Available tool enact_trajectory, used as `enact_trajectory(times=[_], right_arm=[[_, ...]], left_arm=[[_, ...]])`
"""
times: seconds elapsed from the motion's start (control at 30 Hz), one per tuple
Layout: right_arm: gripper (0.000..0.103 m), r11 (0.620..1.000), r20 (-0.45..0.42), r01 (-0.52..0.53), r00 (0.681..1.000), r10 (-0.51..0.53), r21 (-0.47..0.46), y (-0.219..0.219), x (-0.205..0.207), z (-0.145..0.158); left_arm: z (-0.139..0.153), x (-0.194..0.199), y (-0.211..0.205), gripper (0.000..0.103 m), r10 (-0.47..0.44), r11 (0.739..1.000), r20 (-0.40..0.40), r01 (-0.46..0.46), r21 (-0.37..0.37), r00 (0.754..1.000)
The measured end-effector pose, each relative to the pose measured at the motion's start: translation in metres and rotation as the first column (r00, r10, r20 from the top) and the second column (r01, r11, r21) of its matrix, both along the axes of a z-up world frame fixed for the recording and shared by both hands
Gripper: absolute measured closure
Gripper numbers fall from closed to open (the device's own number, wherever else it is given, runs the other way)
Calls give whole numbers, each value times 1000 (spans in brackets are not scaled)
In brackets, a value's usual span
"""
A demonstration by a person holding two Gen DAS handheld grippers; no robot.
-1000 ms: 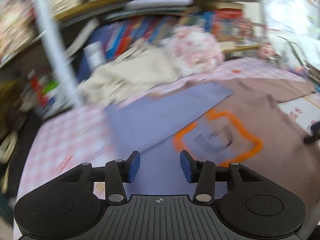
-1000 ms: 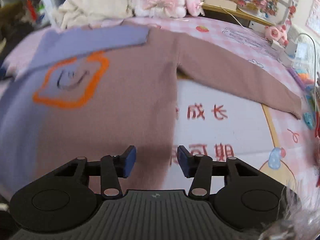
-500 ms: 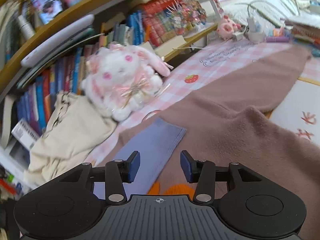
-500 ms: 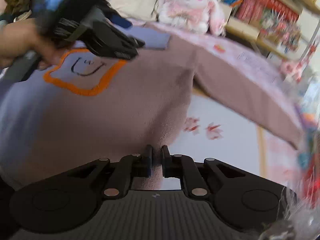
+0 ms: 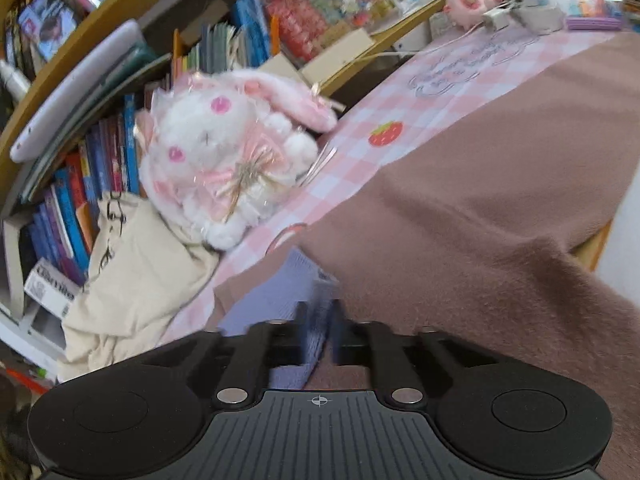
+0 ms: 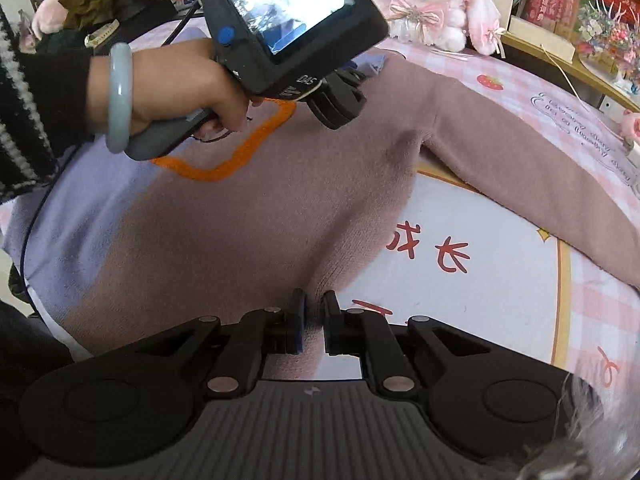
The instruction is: Fold clothes
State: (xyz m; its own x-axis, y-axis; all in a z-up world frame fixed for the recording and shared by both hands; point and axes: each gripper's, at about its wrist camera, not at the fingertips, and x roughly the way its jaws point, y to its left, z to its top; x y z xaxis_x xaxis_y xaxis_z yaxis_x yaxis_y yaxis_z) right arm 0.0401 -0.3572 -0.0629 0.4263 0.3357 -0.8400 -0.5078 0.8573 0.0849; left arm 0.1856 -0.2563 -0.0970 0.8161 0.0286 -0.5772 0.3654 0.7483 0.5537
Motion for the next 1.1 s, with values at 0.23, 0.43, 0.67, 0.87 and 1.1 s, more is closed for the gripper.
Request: enact_trajectory(times=[0.23, 0.43, 0.67, 0.87, 1.1], right_arm=[[93, 997, 19, 77, 997, -77, -29, 14, -4, 0], [93, 983, 44, 171, 985, -168, -64, 24, -10, 0], [93, 949, 49, 305, 952, -302, -78, 34, -12, 1], [92, 920, 80, 376, 926, -369, -110, 46, -16, 1], [87, 886, 81, 451, 892, -444, -107, 48, -19, 2]], left_arm=[[79, -30, 117, 98, 223, 931, 103, -181, -318, 969], [120, -91, 311, 98, 546, 770, 106, -448, -453, 831], [103, -122, 439, 98, 686, 689, 74, -613, -386, 724], [77, -122, 475, 90, 681, 688, 4, -639, -343, 732], [78, -176, 456, 56, 699, 680, 33, -651, -336, 714]])
